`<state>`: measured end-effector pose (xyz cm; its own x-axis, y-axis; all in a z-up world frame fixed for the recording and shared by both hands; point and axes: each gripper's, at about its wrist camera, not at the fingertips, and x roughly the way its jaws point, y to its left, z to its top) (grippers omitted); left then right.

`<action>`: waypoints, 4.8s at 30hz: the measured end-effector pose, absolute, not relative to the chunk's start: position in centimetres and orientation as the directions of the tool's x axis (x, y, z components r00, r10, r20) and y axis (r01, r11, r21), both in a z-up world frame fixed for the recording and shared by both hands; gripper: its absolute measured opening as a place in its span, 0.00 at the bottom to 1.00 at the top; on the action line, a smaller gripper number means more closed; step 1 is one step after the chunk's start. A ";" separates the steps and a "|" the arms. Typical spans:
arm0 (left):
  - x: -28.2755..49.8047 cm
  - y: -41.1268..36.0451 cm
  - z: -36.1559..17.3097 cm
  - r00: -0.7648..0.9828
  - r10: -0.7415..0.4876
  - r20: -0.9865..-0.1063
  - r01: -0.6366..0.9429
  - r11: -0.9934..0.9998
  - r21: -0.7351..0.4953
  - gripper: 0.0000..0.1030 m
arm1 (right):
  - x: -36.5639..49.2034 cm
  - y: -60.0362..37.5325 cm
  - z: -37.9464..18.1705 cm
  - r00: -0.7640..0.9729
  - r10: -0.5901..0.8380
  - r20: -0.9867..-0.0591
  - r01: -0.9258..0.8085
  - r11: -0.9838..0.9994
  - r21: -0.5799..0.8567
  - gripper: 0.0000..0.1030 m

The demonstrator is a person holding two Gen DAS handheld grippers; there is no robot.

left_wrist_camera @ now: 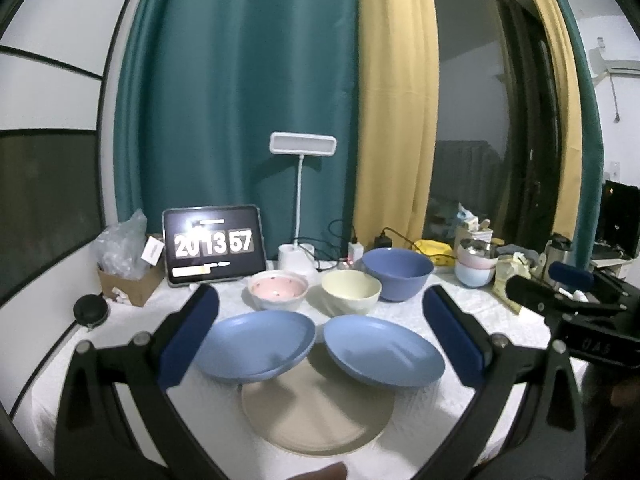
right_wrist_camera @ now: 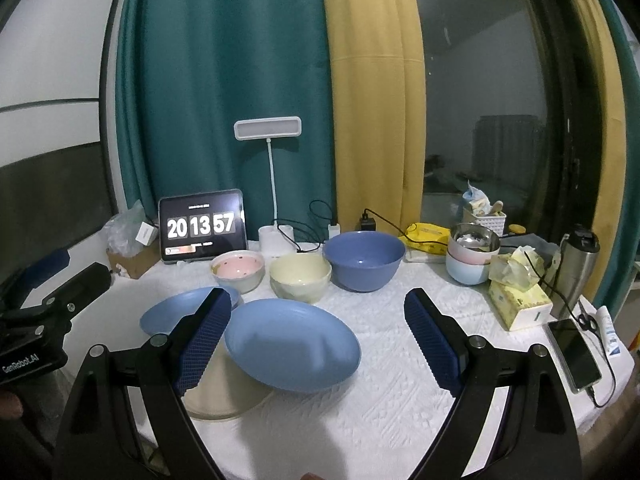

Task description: Organize plates and bowls

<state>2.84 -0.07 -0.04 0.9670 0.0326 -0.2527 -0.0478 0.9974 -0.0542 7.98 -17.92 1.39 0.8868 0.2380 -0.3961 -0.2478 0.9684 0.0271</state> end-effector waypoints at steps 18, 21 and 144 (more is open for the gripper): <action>4.6 0.3 -1.4 0.959 0.028 -0.281 -0.048 0.997 -0.063 1.00 | 9.6 -18.7 0.3 0.881 0.220 -0.419 -0.229 0.973 0.029 0.89; 4.9 0.2 -1.6 0.958 0.026 -0.287 -0.047 0.997 -0.064 1.00 | 9.9 -18.7 0.2 0.879 0.217 -0.425 -0.225 0.974 0.032 0.89; 22.1 -11.6 -15.6 0.646 -0.129 -0.752 0.171 0.985 -0.022 0.37 | 24.1 -29.9 -14.6 0.622 0.147 -0.769 -0.046 0.987 0.151 0.18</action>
<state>22.11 -11.62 -15.65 0.6460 -0.1290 -0.7523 0.1710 0.9850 -0.0221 24.10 -29.85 -14.64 0.6219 0.1467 -0.7692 -0.0465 0.9875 0.1508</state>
